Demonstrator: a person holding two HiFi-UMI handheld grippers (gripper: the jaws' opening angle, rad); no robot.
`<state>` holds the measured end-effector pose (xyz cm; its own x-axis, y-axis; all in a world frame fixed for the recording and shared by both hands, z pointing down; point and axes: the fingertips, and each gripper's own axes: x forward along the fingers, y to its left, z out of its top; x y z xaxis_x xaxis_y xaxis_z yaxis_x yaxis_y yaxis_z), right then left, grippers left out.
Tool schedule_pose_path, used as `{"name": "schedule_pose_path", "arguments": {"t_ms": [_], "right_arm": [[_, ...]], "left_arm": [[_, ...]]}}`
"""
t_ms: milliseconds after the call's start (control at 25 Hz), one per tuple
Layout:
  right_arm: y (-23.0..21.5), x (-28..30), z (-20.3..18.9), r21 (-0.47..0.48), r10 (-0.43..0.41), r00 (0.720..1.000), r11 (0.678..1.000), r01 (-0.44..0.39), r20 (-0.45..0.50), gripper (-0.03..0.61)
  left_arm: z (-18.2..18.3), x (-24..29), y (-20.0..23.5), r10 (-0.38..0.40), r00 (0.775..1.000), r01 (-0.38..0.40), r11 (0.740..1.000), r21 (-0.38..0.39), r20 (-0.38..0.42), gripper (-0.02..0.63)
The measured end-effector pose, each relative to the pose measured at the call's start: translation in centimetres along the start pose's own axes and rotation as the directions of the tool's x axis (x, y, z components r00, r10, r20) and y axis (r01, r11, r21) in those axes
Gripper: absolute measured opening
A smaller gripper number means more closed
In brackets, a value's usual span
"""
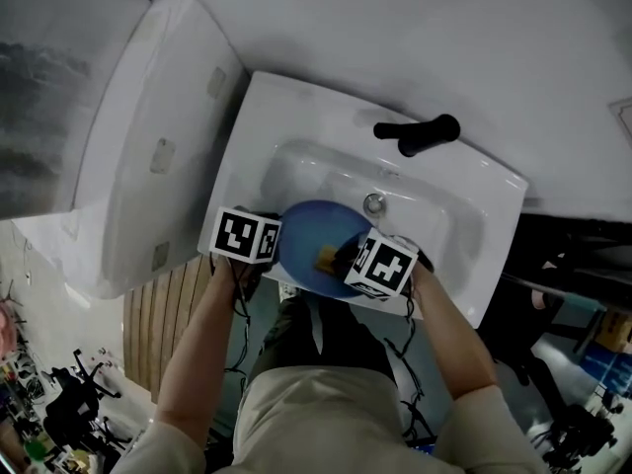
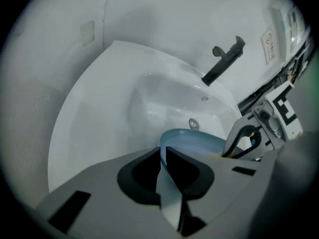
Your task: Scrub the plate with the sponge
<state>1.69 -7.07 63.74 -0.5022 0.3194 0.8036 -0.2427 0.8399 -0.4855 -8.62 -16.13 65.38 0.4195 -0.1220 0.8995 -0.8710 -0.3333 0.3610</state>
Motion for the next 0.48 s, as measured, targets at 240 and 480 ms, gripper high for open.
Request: {"name": "schedule_pose_path", "arguments": {"t_ms": [240, 480], "right_arm": [[-2.6, 2.5, 5.5, 0.004, -0.103, 0.987, 0.995, 0.103, 0.123, 0.051], [-7.8, 1.1, 6.2, 0.07, -0.409, 0.899, 0.912, 0.403, 0.153, 0.052]], "left_arm": [[-0.2, -1.0, 0.1, -0.024, 0.998, 0.028, 0.996, -0.079, 0.05, 0.052], [-0.8, -2.7, 0.9, 0.031, 0.997, -0.027, 0.998, -0.058, 0.077, 0.063]]}}
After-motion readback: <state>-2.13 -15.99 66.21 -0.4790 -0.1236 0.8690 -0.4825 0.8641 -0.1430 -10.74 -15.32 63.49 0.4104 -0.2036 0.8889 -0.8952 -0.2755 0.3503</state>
